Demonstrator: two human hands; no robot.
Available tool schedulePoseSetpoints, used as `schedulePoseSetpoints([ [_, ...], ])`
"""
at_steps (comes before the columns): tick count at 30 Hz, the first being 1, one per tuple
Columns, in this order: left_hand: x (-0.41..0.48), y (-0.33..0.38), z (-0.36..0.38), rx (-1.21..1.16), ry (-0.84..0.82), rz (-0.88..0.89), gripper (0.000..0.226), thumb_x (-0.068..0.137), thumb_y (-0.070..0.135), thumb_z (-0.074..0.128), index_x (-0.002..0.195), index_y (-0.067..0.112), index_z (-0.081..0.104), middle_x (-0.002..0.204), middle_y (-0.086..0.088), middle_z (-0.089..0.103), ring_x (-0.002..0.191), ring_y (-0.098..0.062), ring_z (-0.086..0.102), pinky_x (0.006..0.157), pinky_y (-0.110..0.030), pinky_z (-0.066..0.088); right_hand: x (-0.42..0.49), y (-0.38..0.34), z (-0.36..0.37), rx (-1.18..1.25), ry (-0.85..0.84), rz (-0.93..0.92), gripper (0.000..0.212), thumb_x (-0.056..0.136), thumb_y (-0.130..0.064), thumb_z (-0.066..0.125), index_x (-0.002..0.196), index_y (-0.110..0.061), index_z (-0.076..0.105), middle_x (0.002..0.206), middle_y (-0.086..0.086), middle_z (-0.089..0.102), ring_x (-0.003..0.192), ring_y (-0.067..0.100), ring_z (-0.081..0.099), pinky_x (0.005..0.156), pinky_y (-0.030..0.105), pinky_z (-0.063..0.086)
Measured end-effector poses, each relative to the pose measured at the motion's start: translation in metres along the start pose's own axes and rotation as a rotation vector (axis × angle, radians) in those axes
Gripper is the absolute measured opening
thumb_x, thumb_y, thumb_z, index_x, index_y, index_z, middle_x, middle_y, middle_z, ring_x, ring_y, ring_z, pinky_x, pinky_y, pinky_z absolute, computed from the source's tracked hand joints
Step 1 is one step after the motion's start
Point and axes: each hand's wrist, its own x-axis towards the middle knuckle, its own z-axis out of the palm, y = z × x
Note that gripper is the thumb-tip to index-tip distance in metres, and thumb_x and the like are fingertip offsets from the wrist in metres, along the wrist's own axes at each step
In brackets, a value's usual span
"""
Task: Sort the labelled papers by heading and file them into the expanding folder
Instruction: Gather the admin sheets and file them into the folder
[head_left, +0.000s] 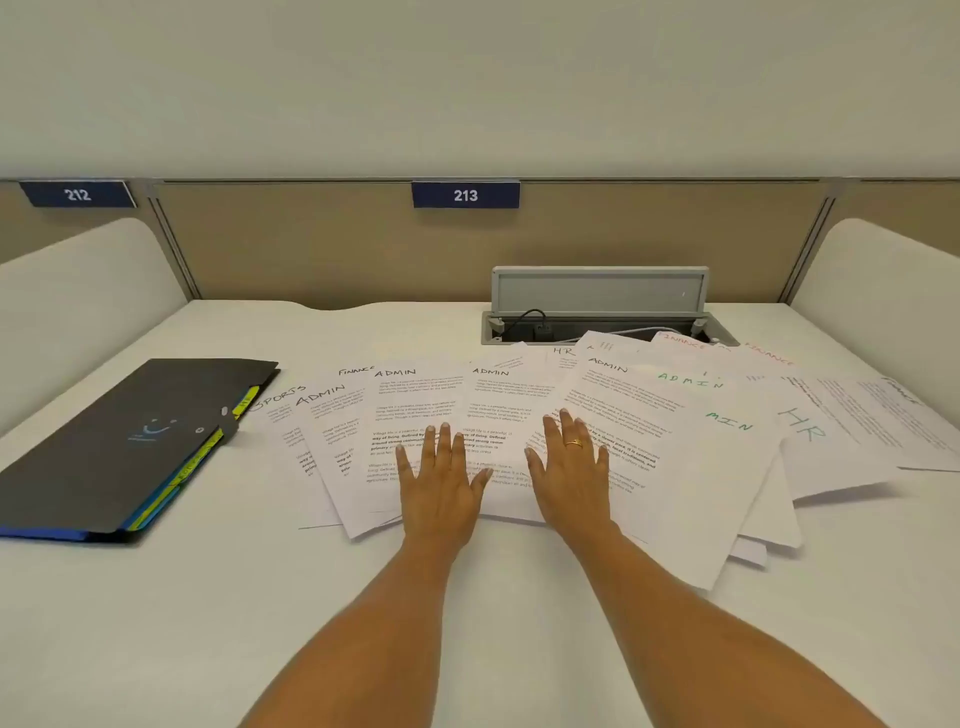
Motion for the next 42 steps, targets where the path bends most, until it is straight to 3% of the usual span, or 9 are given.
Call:
schedulePoseSetpoints([
  [8,0.026,0.000,0.006,-0.117,-0.038,0.006,0.056,0.099,0.047,0.021,0.144,0.015,0.026,0.156,-0.003,0.017,0.146,-0.020,0.009,0.116,-0.048,0.011,0.027,0.015,-0.008,0.026,-0.080,-0.009,0.051,0.098,-0.039,0.037,0.143,-0.017,0.030,0.155,0.006,0.020,0.143,0.024,0.019,0.111,0.049,0.024],
  [13,0.042,0.008,0.013,-0.292,-0.107,0.048,0.047,0.100,0.036,0.030,0.142,0.015,0.031,0.154,-0.002,0.024,0.144,-0.019,0.016,0.117,-0.042,0.016,0.037,0.038,-0.009,0.005,-0.169,0.056,0.048,0.097,-0.032,0.045,0.141,-0.019,0.034,0.156,0.007,0.016,0.144,0.024,0.015,0.112,0.049,0.019],
  [17,0.052,0.027,0.014,-0.449,-0.112,0.080,0.047,0.099,0.032,0.037,0.141,0.012,0.033,0.152,-0.004,0.028,0.142,-0.019,0.022,0.117,-0.036,0.017,0.042,0.068,-0.009,-0.047,-0.161,0.175,0.046,0.096,-0.029,0.046,0.139,-0.015,0.038,0.155,0.012,0.021,0.144,0.022,0.018,0.115,0.041,0.021],
  [24,0.066,0.060,0.016,-0.505,-0.210,0.087,0.056,0.097,0.035,0.042,0.144,0.008,0.028,0.152,-0.008,0.027,0.142,-0.023,0.020,0.118,-0.037,0.015,0.041,0.103,-0.008,0.023,-0.187,0.403,0.065,0.093,-0.049,0.044,0.144,-0.012,0.026,0.156,0.018,0.009,0.146,0.029,0.004,0.115,0.048,0.013],
  [33,0.081,0.077,0.011,-0.538,-0.187,-0.024,0.064,0.092,0.041,0.050,0.142,0.005,0.029,0.141,-0.012,0.041,0.132,-0.027,0.036,0.108,-0.036,0.030,0.039,0.116,0.002,0.053,-0.206,0.376,0.073,0.091,-0.056,0.040,0.148,-0.016,0.019,0.157,0.017,0.006,0.146,0.027,0.002,0.117,0.045,0.007],
  [39,0.093,0.077,-0.003,-0.761,-0.102,-0.079,0.055,0.091,0.029,0.057,0.138,0.010,0.037,0.134,-0.011,0.052,0.122,-0.027,0.049,0.095,-0.036,0.042,0.040,0.118,0.003,0.084,-0.205,0.352,0.073,0.091,-0.056,0.041,0.149,-0.017,0.018,0.157,0.016,0.004,0.147,0.026,0.000,0.117,0.042,0.004],
  [42,0.102,0.072,-0.012,-0.838,-0.151,-0.136,0.055,0.089,0.018,0.060,0.139,0.008,0.037,0.127,-0.016,0.056,0.114,-0.030,0.055,0.090,-0.034,0.044,0.040,0.120,0.003,0.126,-0.209,0.345,0.073,0.091,-0.054,0.045,0.148,-0.017,0.019,0.158,0.014,0.004,0.147,0.025,0.000,0.118,0.041,0.003],
])
